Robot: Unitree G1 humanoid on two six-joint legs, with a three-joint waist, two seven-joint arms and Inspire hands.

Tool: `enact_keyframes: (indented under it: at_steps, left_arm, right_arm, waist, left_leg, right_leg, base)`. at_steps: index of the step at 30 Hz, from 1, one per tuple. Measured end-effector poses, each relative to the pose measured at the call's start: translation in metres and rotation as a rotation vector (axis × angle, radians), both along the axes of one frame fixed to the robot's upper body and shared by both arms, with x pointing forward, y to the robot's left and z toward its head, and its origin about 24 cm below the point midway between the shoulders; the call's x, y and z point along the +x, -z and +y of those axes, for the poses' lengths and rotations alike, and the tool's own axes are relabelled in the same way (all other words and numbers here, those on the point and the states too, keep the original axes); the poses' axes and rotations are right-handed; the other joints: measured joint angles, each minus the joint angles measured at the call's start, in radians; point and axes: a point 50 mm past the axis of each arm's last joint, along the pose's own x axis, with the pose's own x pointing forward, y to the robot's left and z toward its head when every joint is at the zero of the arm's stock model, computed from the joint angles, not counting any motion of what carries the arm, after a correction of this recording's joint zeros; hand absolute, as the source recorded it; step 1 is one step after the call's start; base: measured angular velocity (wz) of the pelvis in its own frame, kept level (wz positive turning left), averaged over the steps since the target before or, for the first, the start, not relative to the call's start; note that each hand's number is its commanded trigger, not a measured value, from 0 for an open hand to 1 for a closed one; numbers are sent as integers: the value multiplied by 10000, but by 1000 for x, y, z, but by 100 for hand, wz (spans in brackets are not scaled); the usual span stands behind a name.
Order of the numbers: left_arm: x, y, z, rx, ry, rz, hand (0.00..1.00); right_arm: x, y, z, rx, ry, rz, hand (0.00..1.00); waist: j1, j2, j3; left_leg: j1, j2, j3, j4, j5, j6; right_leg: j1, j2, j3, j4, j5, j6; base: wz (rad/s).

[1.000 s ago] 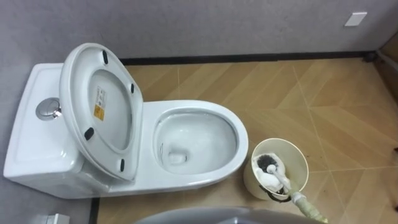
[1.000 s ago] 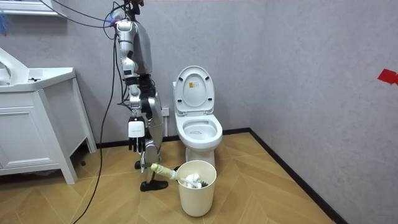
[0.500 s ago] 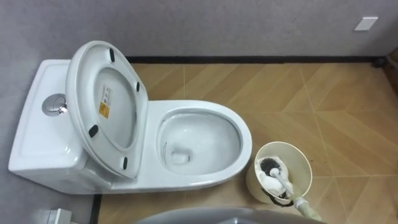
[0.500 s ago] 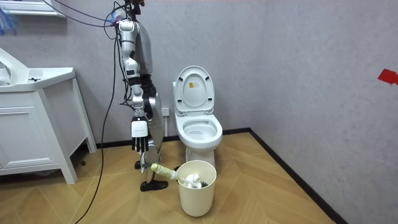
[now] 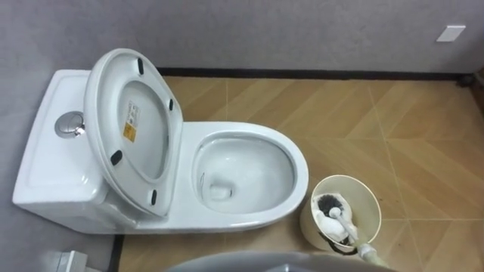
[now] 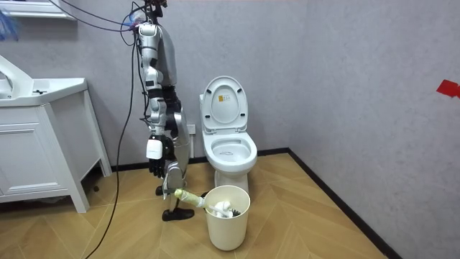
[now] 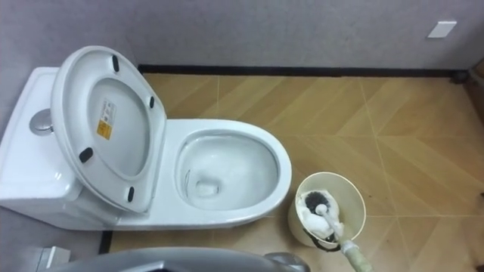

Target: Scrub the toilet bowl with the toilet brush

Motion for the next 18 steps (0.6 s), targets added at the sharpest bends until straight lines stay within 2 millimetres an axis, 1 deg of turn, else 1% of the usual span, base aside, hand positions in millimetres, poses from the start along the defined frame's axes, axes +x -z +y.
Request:
enact_keyframes:
  at_steps: [1,3,7,8,9,10,12,14,15,18]
  left_arm:
    - [-1,0,1,20,-32,-19,0]
    - [-4,-1,2,100,-194,-72,0]
    - [-7,-3,6,225,-477,-180,0]
    - [-7,-3,7,275,-540,-252,0]
    - [-7,-4,7,302,-581,-308,0]
    - [-6,-4,9,339,-621,-405,0]
    - [-3,-5,11,431,-480,-584,0]
    - [0,-6,12,467,-346,-726,0]
    - [2,-6,12,483,-281,-812,0]
    - [11,-6,11,465,72,-1135,0]
  right_arm:
    - [0,0,0,-72,460,-127,0]
    - [2,-1,-4,-503,2119,-674,0]
    - [9,-5,-15,-1270,3780,-1307,0]
    - [14,-6,-19,-1508,4105,-1541,0]
    - [17,-6,-21,-1626,4205,-1673,0]
    - [25,-8,-25,-1850,4317,-1956,0]
    - [40,-12,-33,-2253,4475,-2557,0]
    - [52,-15,-38,-2513,4521,-2981,0]
    - [56,-17,-40,-2607,4442,-3105,0]
    - [85,-27,-49,-3200,3579,-4100,0]
  waist:
    - [12,-5,3]
    - [15,-9,3]
    - [-56,-5,1]
    - [-89,-17,-6]
    - [-123,-22,-10]
    - [-170,-44,-23]
    - [-198,-70,-19]
    - [-217,-101,-12]
    - [-206,-114,-10]
    - [-192,-123,2]
  left_leg:
    - [1,1,1,6,0,0]
    - [-6,2,14,5,-1,-1]
    - [-42,1,15,1,-1,-1]
    - [-70,-1,20,0,0,0]
    - [-95,-2,33,0,0,0]
    - [-154,-5,40,7,3,3]
    - [-160,-4,91,43,6,2]
    - [-165,-13,119,134,6,2]
    - [-167,-14,123,149,6,2]
    - [-258,-24,168,152,5,2]
  right_leg:
    - [-18,2,-1,-2,0,0]
    - [-72,2,-19,-14,0,0]
    - [-101,2,-14,-23,0,-1]
    - [-153,2,-7,1,0,0]
    - [-203,2,2,32,0,0]
    - [-230,2,12,42,1,-1]
    - [-235,5,34,69,1,-2]
    - [-239,-5,61,60,1,-1]
    - [-247,-8,60,58,1,-1]
    - [-424,0,138,44,0,1]
  base:
    - [0]
    - [0]
    - [0]
    - [0]
    - [-4]
    - [-5]
    - [-6]
    - [-5]
    - [-5]
    - [-8]
